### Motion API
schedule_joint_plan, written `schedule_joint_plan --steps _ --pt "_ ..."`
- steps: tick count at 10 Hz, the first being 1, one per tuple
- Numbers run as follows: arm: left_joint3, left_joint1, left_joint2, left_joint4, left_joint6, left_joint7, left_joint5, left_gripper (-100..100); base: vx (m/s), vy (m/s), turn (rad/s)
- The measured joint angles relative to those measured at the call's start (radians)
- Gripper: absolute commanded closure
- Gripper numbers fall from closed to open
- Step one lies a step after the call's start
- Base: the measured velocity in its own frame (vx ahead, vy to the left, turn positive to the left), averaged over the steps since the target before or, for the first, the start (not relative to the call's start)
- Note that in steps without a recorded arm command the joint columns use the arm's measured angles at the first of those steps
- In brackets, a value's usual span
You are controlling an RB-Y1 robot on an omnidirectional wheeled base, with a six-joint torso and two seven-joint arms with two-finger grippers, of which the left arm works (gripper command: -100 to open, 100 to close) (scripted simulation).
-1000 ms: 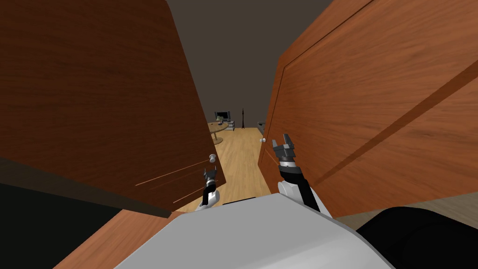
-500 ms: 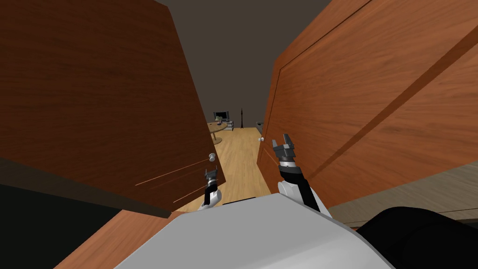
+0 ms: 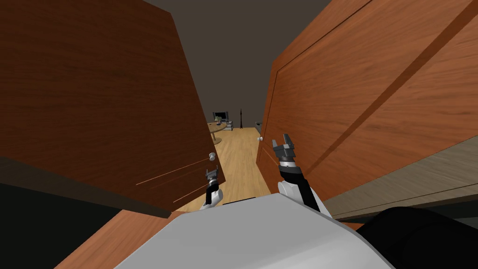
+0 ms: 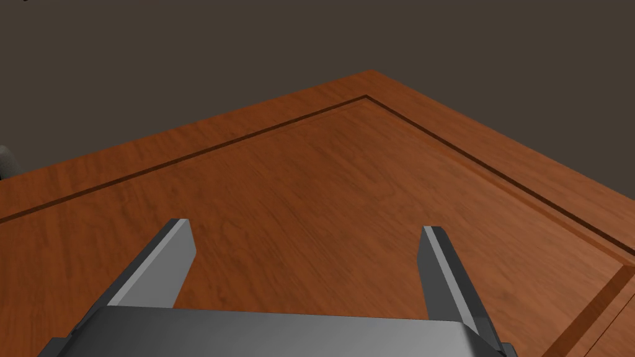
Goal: Push the door open
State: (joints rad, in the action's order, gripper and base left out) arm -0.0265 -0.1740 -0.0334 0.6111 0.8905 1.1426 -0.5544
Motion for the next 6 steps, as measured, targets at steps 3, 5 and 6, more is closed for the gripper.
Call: schedule_joint_plan --steps 3,5,6 --pt "0.002 0.002 0.042 -0.001 0.0 0.003 -0.002 -100 0.154 0.049 -0.021" --pt "0.005 0.009 0.059 0.014 -0.005 0.002 -0.004 -100 0.193 0.054 -0.025" --pt "0.006 0.003 0.061 0.003 -0.002 0.007 -0.005 -100 0.182 0.062 -0.021"
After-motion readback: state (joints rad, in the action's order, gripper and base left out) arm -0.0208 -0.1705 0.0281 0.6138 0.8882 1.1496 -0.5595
